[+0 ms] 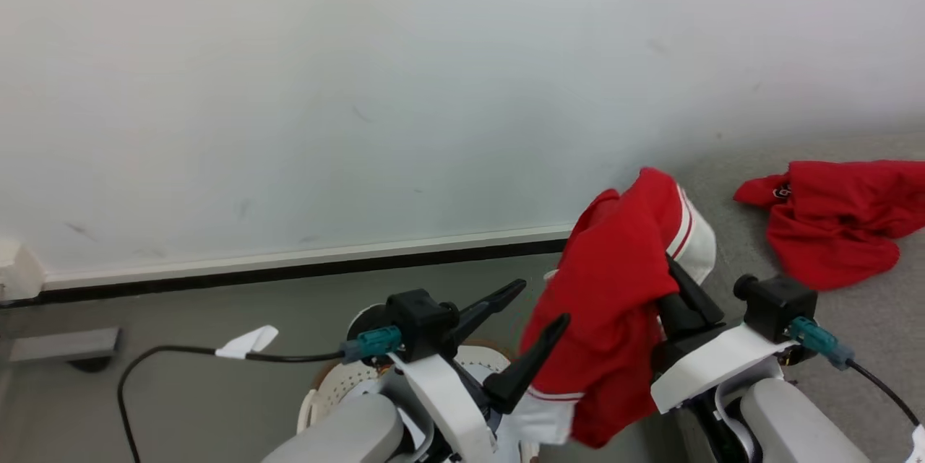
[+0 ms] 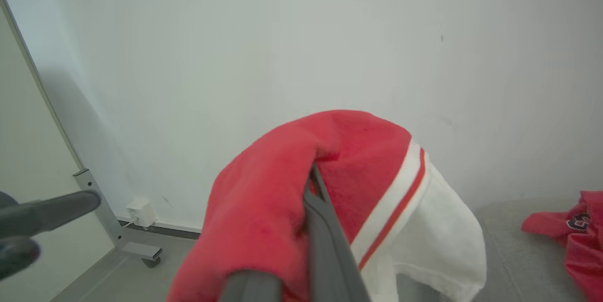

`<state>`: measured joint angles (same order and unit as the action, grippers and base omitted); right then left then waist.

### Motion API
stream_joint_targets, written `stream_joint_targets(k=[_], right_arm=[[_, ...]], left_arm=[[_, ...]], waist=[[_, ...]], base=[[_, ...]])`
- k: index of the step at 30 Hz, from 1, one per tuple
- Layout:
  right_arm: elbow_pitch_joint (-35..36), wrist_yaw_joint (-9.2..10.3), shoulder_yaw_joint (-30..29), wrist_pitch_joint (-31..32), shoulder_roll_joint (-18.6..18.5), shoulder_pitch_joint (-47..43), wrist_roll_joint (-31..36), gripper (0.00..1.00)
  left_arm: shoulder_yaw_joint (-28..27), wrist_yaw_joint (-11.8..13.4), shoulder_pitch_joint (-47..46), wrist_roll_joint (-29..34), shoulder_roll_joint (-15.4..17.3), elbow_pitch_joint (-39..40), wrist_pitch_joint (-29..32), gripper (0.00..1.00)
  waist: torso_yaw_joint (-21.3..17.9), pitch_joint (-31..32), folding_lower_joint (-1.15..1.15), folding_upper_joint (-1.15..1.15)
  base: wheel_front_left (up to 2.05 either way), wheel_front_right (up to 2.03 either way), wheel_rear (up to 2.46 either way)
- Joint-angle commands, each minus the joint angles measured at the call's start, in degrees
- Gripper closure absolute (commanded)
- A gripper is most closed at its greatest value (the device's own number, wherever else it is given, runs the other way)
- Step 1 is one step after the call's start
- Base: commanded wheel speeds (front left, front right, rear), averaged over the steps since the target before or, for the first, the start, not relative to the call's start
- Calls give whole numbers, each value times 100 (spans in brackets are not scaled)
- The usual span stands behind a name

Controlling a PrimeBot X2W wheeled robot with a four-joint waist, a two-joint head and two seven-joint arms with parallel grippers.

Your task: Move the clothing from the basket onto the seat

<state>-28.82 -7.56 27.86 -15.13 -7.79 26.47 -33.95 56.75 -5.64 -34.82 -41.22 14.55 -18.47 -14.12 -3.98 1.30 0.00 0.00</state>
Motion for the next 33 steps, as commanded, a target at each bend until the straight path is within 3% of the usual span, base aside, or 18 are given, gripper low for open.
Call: stream_joint_targets(k=[1, 13, 19, 25, 33], right_arm=[[78, 15, -69, -2, -66, -24, 81, 100], [902, 14, -783, -2, -423, -183, 448, 100], [1227, 15, -997, 31, -464, -486, 241, 100], [1545, 14, -1246, 193, -443, -786, -9, 100], [1828, 15, -1468, 330, -384, -920, -169, 100]], left_arm=[[-33, 39, 31, 42, 69, 27, -20, 0], [-301, 123, 229, 326, 222, 89, -98, 0], [-467, 83, 344, 459, 259, 143, -99, 0], [-617, 28, 459, 595, 309, 158, -101, 0], [-688, -39, 502, 716, 294, 140, -101, 0]], waist=[[-202, -29, 0, 0], [-1387, -229, 0, 0], [-1877, -331, 0, 0], [-2177, -444, 0, 0], [-2290, -539, 0, 0]], base=[[0, 0, 0], [0, 0, 0], [0, 0, 0], [0, 0, 0], [0, 0, 0]])
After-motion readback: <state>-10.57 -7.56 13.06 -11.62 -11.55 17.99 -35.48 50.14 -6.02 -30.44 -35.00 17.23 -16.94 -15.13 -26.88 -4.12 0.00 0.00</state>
